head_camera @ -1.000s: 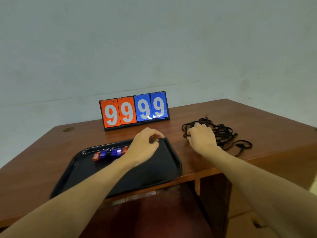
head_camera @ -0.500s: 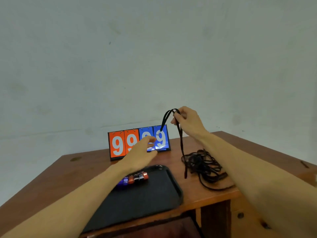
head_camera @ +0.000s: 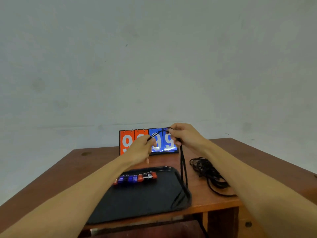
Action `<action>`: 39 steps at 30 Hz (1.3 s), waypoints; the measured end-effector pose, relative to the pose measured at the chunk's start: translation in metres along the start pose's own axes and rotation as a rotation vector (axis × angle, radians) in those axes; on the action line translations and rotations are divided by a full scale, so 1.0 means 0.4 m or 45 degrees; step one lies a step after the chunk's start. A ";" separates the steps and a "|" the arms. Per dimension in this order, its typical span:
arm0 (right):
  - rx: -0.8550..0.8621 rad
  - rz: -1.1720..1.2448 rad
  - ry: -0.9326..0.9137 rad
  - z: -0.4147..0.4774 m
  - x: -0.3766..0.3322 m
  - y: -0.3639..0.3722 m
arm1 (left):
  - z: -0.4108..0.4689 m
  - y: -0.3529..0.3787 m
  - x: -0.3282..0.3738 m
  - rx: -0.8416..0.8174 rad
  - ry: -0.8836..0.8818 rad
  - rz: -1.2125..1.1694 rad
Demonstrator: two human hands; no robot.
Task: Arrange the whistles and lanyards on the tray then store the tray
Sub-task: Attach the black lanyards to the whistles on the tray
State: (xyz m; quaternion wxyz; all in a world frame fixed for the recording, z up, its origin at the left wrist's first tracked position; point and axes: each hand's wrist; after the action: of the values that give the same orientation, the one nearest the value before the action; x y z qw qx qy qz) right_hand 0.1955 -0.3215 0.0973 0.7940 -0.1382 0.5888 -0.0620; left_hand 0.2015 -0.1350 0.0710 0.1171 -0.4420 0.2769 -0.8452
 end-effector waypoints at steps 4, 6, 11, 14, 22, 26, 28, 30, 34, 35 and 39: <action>-0.160 0.003 0.172 0.001 0.030 0.079 | -0.047 -0.054 -0.028 -0.124 -0.187 0.302; -0.253 -0.028 0.234 0.001 0.040 0.120 | -0.069 -0.087 -0.047 -0.151 -0.212 0.252; -0.285 -0.538 0.186 0.023 0.094 0.201 | -0.147 -0.187 -0.131 -0.105 -0.191 0.474; -0.293 -0.708 0.099 0.037 0.138 0.241 | -0.200 -0.214 -0.226 -0.221 -0.257 0.600; -0.311 -1.003 0.202 0.067 0.288 0.265 | -0.277 -0.238 -0.436 -0.278 -0.427 0.773; -0.231 -1.050 0.184 0.075 0.357 0.246 | -0.272 -0.227 -0.484 -0.298 -0.431 0.888; -0.226 -1.053 0.178 0.078 0.380 0.245 | -0.265 -0.217 -0.489 -0.317 -0.359 0.990; -0.205 -1.035 0.174 0.083 0.402 0.249 | -0.259 -0.204 -0.480 -0.363 -0.268 1.155; -0.134 -0.993 0.141 0.089 0.428 0.260 | -0.248 -0.162 -0.437 -0.358 -0.053 1.385; -0.116 -0.980 0.139 0.087 0.431 0.262 | -0.245 -0.149 -0.427 -0.338 -0.013 1.388; -0.056 -0.939 0.153 0.081 0.446 0.264 | -0.238 -0.105 -0.402 -0.392 -0.053 1.246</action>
State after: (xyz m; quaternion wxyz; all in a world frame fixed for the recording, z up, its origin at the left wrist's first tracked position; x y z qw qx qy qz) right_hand 0.2729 -0.2625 -0.0886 0.6792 -0.3539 0.5462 -0.3391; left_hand 0.2196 0.0054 -0.0582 0.4380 -0.2896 0.5702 -0.6318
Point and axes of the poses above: each hand's wrist, its own z-axis towards the middle knuckle, its own y-axis out of the palm, x = y × z, and after that the axes turned 8 degrees about y, right-handed
